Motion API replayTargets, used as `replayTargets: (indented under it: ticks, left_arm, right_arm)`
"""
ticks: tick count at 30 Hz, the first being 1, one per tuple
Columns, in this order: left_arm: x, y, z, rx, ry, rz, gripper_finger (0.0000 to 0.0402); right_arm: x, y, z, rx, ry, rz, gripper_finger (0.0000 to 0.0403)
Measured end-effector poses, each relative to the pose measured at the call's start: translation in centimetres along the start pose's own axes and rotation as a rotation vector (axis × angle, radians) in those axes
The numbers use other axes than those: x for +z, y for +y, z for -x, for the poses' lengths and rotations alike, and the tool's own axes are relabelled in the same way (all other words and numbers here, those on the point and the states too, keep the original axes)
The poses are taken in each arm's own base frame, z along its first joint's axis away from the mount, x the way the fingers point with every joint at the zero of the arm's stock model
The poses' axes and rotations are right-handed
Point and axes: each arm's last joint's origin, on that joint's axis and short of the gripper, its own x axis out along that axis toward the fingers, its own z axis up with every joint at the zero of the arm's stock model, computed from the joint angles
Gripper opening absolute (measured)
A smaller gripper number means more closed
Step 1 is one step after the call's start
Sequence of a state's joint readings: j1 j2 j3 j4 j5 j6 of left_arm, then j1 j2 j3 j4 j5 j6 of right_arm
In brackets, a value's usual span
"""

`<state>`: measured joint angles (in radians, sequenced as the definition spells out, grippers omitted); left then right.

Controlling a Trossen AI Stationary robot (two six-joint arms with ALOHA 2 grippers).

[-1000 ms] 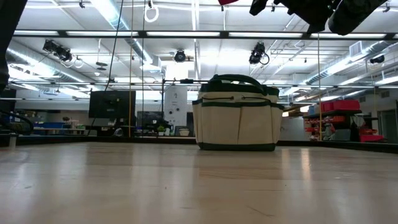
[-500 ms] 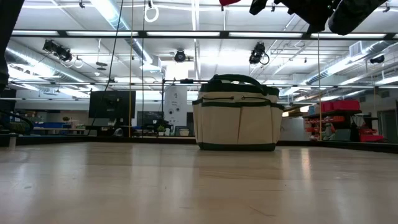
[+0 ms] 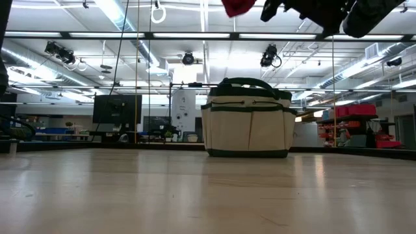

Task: Pick & Place Garden tools in Gardening bag
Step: Put the red gloves into the gardening bag

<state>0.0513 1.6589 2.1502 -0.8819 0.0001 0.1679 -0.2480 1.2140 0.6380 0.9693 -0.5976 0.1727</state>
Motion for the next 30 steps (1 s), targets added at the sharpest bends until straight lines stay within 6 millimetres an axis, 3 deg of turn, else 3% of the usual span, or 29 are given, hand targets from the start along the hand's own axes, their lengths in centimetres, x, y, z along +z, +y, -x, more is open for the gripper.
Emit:
replayTargets:
  ticks: [8, 15, 25, 30]
  left_arm:
    - [-0.3, 0.0, 0.3, 0.007, 0.039, 0.021, 0.0330]
    - [-0.7, -0.1, 0.3, 0.004, 0.071, 0.021, 0.0330]
    - [-1.0, -0.1, 0.3, 0.006, 0.104, 0.017, 0.0330]
    - [-1.8, 0.2, 0.5, 0.142, 0.205, -0.016, 0.0330]
  right_arm:
    - [-1.3, -1.7, 0.9, -0.203, 0.125, 0.023, 0.0002]
    - [-1.2, -2.5, 1.5, -0.279, 0.142, 0.045, 0.0002]
    - [0.8, -1.6, 3.2, -0.370, 0.219, 0.122, 0.0002]
    - [1.7, -0.8, 4.1, -0.430, 0.261, 0.161, 0.0002]
